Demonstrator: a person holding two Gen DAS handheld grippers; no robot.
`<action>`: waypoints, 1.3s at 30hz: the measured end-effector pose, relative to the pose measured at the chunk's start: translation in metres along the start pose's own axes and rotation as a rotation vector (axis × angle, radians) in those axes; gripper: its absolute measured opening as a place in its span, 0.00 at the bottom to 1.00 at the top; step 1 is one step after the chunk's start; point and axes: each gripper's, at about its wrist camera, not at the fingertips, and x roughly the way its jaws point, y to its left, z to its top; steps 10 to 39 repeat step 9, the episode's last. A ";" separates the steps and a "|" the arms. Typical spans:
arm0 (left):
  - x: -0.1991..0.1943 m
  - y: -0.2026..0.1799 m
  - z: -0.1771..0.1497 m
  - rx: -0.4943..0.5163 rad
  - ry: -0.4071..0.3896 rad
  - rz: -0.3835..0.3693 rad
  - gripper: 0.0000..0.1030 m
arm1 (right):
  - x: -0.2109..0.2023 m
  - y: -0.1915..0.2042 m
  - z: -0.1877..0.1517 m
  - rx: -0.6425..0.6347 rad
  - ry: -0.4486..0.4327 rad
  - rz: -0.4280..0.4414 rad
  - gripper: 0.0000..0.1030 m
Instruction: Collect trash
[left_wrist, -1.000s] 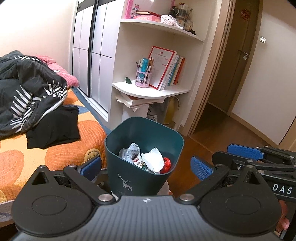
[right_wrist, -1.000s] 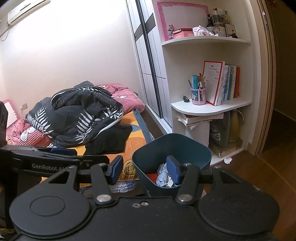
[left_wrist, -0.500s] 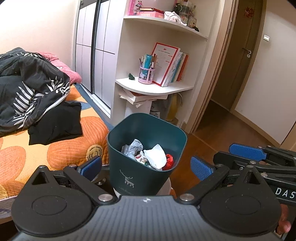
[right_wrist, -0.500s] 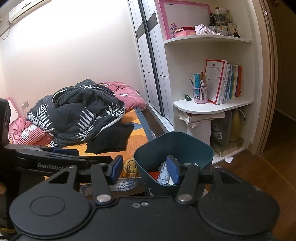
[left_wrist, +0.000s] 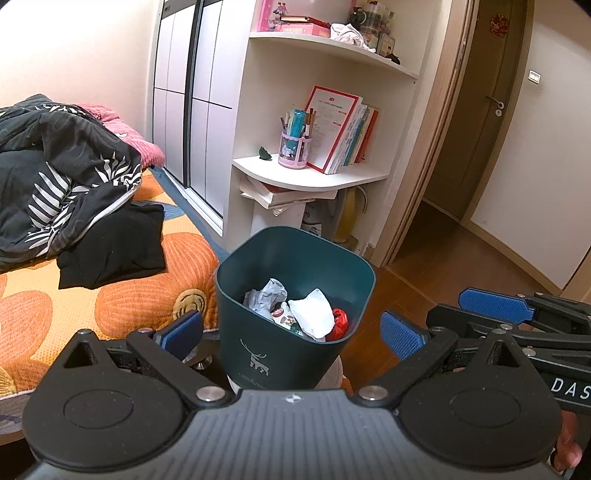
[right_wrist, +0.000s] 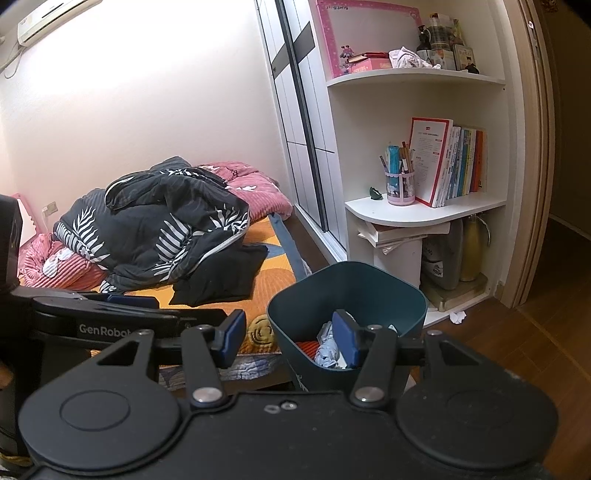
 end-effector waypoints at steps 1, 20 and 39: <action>0.000 0.000 0.000 -0.001 -0.002 0.001 1.00 | 0.000 0.001 0.000 -0.001 0.000 0.000 0.50; -0.001 0.015 0.001 -0.030 -0.003 0.010 1.00 | 0.010 0.009 0.001 -0.008 0.016 0.008 0.50; -0.001 0.015 0.001 -0.030 -0.003 0.010 1.00 | 0.010 0.009 0.001 -0.008 0.016 0.008 0.50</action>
